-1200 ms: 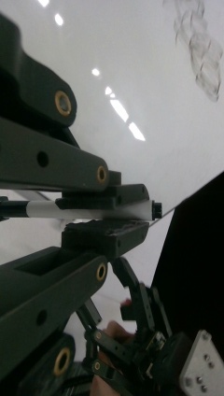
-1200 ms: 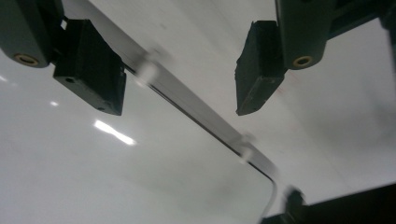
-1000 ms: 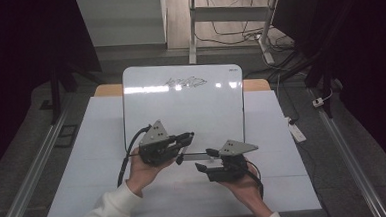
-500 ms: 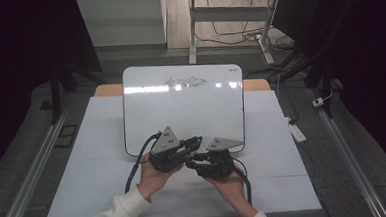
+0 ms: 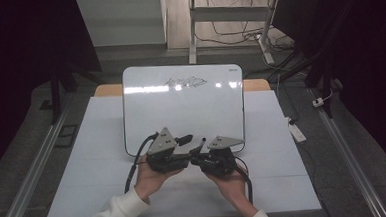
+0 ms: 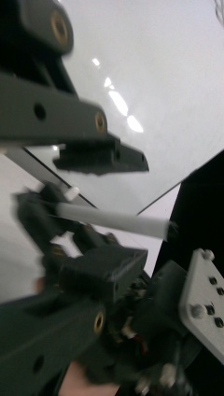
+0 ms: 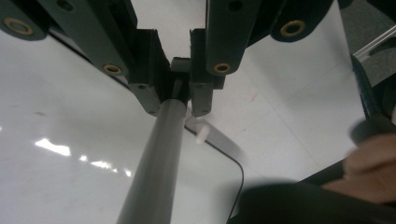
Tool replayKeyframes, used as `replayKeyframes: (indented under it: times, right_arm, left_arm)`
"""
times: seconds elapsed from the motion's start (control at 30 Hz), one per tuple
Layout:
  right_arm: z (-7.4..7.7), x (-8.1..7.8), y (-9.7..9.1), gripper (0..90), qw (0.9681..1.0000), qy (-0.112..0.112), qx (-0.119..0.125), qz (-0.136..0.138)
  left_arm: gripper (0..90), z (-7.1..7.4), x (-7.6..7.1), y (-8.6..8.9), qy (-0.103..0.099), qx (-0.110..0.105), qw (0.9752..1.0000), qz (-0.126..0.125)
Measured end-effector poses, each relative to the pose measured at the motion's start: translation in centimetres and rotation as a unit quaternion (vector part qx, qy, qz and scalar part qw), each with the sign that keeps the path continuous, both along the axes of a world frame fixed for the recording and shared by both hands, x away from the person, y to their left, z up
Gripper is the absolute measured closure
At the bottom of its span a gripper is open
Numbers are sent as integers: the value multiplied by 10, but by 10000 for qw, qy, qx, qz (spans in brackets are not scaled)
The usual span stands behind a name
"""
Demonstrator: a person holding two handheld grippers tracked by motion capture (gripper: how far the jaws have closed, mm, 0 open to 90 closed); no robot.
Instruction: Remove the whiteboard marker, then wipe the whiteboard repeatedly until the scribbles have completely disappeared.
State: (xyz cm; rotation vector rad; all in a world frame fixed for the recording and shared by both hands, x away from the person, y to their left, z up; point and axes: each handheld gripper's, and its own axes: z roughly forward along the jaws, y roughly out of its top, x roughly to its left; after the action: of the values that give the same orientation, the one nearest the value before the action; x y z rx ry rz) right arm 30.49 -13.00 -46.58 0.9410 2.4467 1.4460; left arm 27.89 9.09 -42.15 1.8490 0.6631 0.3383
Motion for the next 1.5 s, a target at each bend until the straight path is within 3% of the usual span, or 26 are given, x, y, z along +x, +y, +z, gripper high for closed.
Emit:
replayKeyframes:
  times: [0.1, 0.2, 0.37, 0.53, 0.63, 0.77, 0.8, 0.83, 0.87, 0.9, 0.93, 1.03, 1.13, 1.17, 1.2, 1.3, 1.37, 1.5]
  right_arm:
    - [5, 4, -12, 774, 9997, -216, 120, -44]
    - [8, 7, -17, 774, 9993, -329, 165, -87]
    - [17, 12, -30, 773, 9975, -596, 303, -217]
    - [27, 20, -39, 774, 9949, -854, 439, -298]
    - [33, 28, -39, 774, 9930, -1016, 479, -367]
    - [41, 42, -36, 774, 9890, -1303, 480, -501]
    - [48, 52, -35, 774, 9850, -1533, 478, -638]
    - [48, 52, -35, 774, 9850, -1533, 478, -638]
    - [54, 65, -33, 774, 9805, -1715, 503, -818]
    - [57, 73, -31, 774, 9786, -1780, 529, -888]
    - [57, 73, -31, 774, 9786, -1780, 529, -888]
    - [67, 105, -20, 774, 9736, -1926, 533, -1103]
    - [72, 126, -9, 774, 9704, -2032, 412, -1237]
    - [72, 126, -9, 774, 9704, -2032, 412, -1237]
    - [76, 137, -3, 774, 9679, -2099, 348, -1335]
    - [79, 145, 1, 774, 9655, -2160, 300, -1423]
    - [85, 156, 3, 774, 9615, -2240, 258, -1569]
    - [86, 167, 6, 774, 9607, -2195, 241, -1683]
  left_arm:
    - [425, -3, -7, 31, 239, -29, 9996, 129]
    - [384, -15, -17, 64, 592, 74, 9979, 251]
    - [343, -43, -32, 110, 1110, 66, 9923, 548]
    - [311, -65, -40, 136, 1432, 143, 9867, 762]
    - [307, -74, -43, 141, 1390, 354, 9853, 924]
    - [306, -81, -44, 144, 1356, 418, 9852, 958]
    - [300, -82, -45, 145, 1347, 416, 9852, 974]
    - [300, -82, -45, 145, 1351, 401, 9852, 978]
    - [297, -83, -45, 146, 1340, 399, 9854, 973]
    - [297, -84, -45, 146, 1324, 391, 9856, 976]
    - [297, -84, -45, 146, 1324, 391, 9856, 976]
    - [297, -86, -46, 146, 1298, 417, 9860, 965]
    - [297, -86, -46, 147, 1271, 453, 9860, 979]
    - [297, -86, -46, 147, 1259, 456, 9862, 974]
    - [297, -86, -47, 148, 1236, 457, 9864, 981]
    - [297, -84, -47, 151, 1186, 406, 9867, 1032]
    - [297, -84, -47, 152, 1168, 392, 9868, 1050]
    - [297, -83, -47, 152, 1159, 387, 9868, 1065]
